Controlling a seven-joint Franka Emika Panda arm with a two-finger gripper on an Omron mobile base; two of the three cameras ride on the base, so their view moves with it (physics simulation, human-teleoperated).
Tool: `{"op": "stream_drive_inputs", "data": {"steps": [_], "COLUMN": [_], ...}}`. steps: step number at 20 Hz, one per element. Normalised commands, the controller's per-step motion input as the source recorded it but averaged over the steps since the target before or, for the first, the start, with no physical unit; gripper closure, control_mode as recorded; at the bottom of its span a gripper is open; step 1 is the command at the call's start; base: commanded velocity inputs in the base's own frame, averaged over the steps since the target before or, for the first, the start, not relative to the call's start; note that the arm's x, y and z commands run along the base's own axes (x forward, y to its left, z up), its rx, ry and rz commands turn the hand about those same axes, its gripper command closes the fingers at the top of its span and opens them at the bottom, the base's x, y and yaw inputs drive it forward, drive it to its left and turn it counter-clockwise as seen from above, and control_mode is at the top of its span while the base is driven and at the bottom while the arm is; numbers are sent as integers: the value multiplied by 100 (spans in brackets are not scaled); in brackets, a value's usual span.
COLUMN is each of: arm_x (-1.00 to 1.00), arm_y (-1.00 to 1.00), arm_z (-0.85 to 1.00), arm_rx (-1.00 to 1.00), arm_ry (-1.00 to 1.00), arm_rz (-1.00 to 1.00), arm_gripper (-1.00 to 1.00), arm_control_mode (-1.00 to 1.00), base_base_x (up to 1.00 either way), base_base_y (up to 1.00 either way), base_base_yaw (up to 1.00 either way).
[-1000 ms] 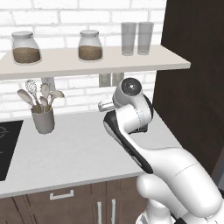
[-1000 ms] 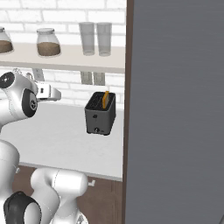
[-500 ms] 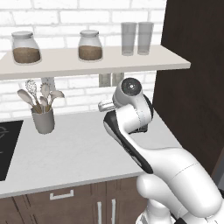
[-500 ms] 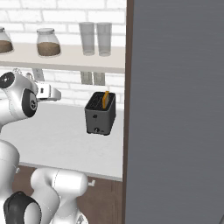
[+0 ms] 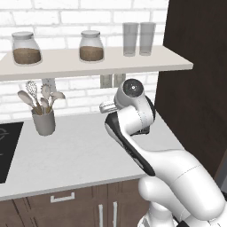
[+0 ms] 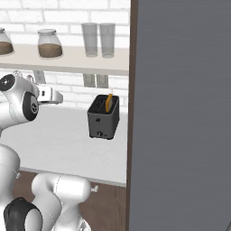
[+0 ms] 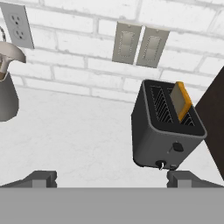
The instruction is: Start the toaster. Once the lever pops up, take the bread to the plate on the dining counter.
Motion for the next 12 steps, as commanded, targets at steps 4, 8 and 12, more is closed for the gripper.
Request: {"op": "stream_drive_inputs", "data": {"steps": [4, 8, 12], "arm_x": [0, 0, 0], "arm_y": [0, 0, 0], "arm_z": [0, 0, 0], "arm_rx": [0, 0, 0], "arm_ry": [0, 0, 0], "arm_rz": [0, 0, 0], "arm_gripper": [-100, -100, -100], "arm_control_mode": [-100, -100, -100], "base_base_x": [0, 0, 0], "base_base_y": [0, 0, 0], "base_base_yaw": [0, 0, 0]}}
